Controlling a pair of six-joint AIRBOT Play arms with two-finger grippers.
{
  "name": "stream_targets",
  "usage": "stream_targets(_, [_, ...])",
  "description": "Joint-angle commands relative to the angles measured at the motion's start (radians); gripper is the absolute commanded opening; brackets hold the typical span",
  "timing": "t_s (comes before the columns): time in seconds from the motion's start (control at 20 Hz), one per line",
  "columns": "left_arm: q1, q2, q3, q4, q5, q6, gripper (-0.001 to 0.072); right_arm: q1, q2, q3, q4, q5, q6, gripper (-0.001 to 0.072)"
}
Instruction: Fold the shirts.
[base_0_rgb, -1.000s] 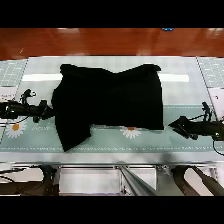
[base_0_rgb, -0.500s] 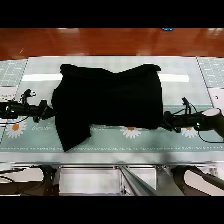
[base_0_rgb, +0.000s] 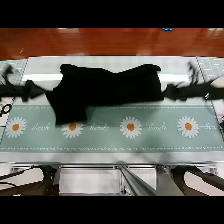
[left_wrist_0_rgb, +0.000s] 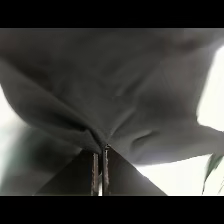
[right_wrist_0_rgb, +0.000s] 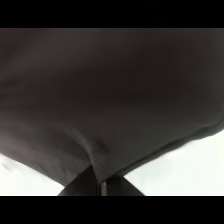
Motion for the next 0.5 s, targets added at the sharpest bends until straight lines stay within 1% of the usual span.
stream_targets(0.0, [-0.010, 0.090, 0.259, -0.151, 0.027, -0.086, 0.0016, 0.005, 0.054, 0.373, -0.075, 0.052, 0.073, 0.0023])
stream_targets(0.2, [-0.007, 0.138, 0.625, -0.147, 0.030, -0.146, 0.0016, 0.005, 0.079, 0.788, -0.214, 0.119, 0.132, 0.0023])
stream_targets(0.3, [0.002, 0.164, 0.773, -0.147, 0.030, -0.170, 0.0016, 0.005, 0.098, 0.938, -0.270, 0.149, 0.150, 0.0023])
stream_targets(0.4, [0.003, 0.214, 0.860, -0.147, 0.024, -0.130, 0.0016, 0.005, 0.139, 1.012, -0.286, 0.179, 0.147, 0.0024])
stream_targets(0.45, [0.005, 0.252, 0.876, -0.147, 0.021, -0.132, 0.0016, 0.005, 0.173, 1.011, -0.298, 0.185, 0.146, 0.0024])
